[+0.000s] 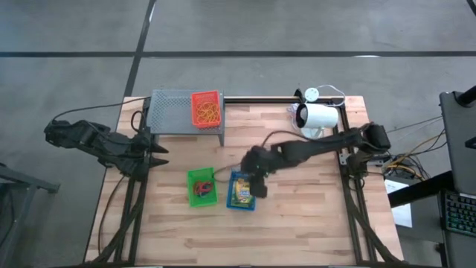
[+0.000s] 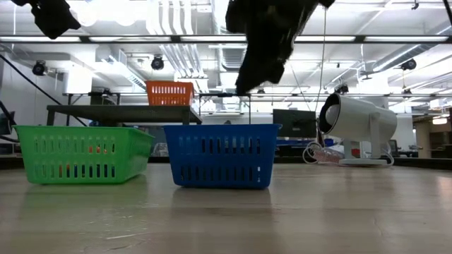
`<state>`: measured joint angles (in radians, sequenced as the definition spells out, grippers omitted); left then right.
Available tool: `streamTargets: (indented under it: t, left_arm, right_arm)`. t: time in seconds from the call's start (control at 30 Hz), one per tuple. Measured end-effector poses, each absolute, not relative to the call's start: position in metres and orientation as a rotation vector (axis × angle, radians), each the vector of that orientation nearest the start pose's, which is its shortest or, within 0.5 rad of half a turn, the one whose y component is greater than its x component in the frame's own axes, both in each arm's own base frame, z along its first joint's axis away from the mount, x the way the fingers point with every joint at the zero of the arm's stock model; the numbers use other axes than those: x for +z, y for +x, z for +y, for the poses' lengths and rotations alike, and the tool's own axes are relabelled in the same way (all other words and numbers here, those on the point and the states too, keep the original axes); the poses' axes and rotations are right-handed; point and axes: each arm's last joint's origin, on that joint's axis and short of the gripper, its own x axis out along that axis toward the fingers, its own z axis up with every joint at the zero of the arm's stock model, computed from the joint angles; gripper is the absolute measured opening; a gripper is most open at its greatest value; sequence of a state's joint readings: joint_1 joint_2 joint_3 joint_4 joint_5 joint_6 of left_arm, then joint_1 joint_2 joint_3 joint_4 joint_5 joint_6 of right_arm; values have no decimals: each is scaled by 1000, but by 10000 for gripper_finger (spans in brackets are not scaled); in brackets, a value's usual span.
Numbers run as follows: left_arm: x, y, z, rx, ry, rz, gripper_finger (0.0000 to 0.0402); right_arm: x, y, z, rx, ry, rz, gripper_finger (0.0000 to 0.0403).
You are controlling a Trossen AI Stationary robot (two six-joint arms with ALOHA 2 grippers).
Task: Pick & Place Office Desk Supplies
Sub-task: Put the blue bin filled with crayon boxes on the shelf
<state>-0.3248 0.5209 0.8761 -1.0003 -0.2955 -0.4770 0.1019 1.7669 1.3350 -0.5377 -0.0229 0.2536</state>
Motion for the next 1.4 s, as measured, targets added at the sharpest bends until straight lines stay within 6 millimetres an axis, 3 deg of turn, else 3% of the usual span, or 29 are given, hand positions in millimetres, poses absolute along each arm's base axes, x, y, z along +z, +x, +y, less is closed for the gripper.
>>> streamTargets:
  t: [0.27,0.6,0.8,1.4]
  left_arm:
    - [319,75,-16,118,-265,605,200]
    - [319,75,-16,118,-265,605,200]
    - [319,75,-16,118,-264,606,200]
    - [319,75,-16,118,-265,605,200]
  right_arm:
    - [237,365,94,60,100,934,137]
    - [221,370,132,11,167,870,137]
    - [202,374,143,18,142,900,137]
    - [175,378,160,79,103,970,137]
